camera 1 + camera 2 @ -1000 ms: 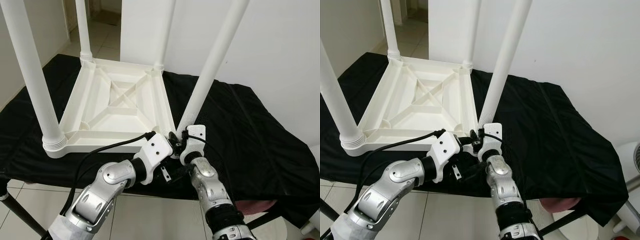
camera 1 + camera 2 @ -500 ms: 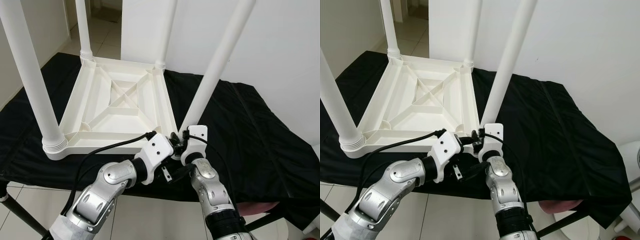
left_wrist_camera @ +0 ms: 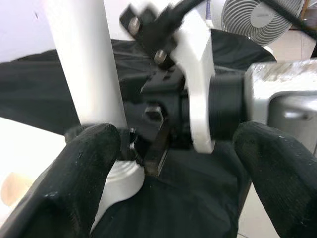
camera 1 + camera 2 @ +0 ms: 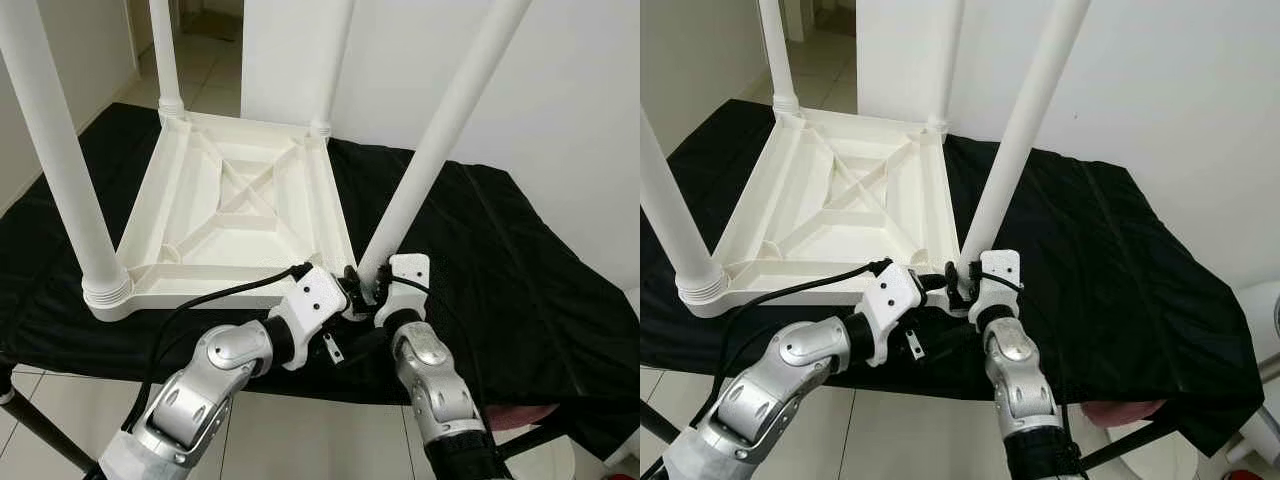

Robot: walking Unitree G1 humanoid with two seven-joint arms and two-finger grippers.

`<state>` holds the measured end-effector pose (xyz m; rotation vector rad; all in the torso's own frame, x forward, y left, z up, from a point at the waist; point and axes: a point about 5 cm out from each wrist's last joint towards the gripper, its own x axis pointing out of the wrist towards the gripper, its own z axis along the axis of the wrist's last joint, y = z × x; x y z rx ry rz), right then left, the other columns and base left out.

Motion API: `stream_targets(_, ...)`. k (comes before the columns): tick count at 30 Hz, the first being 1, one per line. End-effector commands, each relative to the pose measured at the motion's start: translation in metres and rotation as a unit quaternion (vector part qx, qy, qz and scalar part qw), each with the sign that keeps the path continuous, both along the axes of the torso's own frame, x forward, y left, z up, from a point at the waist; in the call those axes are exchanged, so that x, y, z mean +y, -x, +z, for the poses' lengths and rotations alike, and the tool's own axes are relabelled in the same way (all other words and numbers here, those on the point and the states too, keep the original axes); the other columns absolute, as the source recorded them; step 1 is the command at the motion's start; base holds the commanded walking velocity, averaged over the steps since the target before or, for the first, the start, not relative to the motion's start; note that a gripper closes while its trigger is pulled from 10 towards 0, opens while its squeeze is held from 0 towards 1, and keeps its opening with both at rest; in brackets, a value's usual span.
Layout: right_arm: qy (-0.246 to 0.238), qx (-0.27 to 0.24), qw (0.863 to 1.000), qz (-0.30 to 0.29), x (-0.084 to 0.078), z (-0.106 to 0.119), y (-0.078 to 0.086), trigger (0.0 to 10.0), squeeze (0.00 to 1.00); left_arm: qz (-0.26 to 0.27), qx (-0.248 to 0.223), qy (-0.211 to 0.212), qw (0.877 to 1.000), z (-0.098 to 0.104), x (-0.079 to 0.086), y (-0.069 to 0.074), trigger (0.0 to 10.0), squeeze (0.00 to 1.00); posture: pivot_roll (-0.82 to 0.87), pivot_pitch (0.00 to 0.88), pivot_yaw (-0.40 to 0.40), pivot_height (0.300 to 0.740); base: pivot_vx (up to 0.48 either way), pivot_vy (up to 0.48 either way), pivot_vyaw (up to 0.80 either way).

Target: Building children table

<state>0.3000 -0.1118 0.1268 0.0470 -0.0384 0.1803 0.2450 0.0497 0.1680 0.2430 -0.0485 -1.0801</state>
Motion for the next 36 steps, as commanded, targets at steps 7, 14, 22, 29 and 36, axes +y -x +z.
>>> stream_targets(7, -0.003, -0.045, 0.999, 0.004, -0.008, 0.009, 0.010, 10.0, 0.00, -0.016, 0.001, 0.000, 1.000, 0.001, -0.004, 0.004, 10.0, 0.00, 0.04, 0.000, -0.169, 0.740, 0.000, 0.000, 0.00)
stream_targets(14, -0.005, -0.058, 0.998, 0.016, -0.018, 0.008, 0.033, 10.0, 0.00, -0.001, -0.006, 0.020, 1.000, 0.006, 0.000, 0.002, 10.0, 0.00, 0.03, 0.000, -0.170, 0.740, 0.000, 0.000, 0.00)
stream_targets(22, -0.007, -0.051, 0.993, 0.110, -0.013, 0.006, 0.053, 10.0, 0.00, 0.033, -0.024, 0.037, 0.998, 0.014, 0.007, -0.005, 10.0, 0.00, 0.03, 0.000, -0.172, 0.740, 0.000, 0.000, 0.00)
stream_targets(29, 0.008, -0.017, 0.978, 0.210, -0.004, -0.003, 0.062, 10.0, 0.00, 0.077, -0.039, 0.066, 0.994, 0.025, 0.019, -0.016, 10.0, 0.00, 0.04, 0.000, -0.180, 0.740, 0.000, 0.000, 0.00)
stream_targets(36, 0.009, -0.010, 0.968, 0.252, -0.005, 0.001, 0.051, 10.0, 0.00, 0.086, -0.044, 0.069, 0.993, 0.027, 0.021, -0.014, 10.0, 0.00, 0.05, 0.000, -0.181, 0.740, 0.000, 0.000, 0.00)
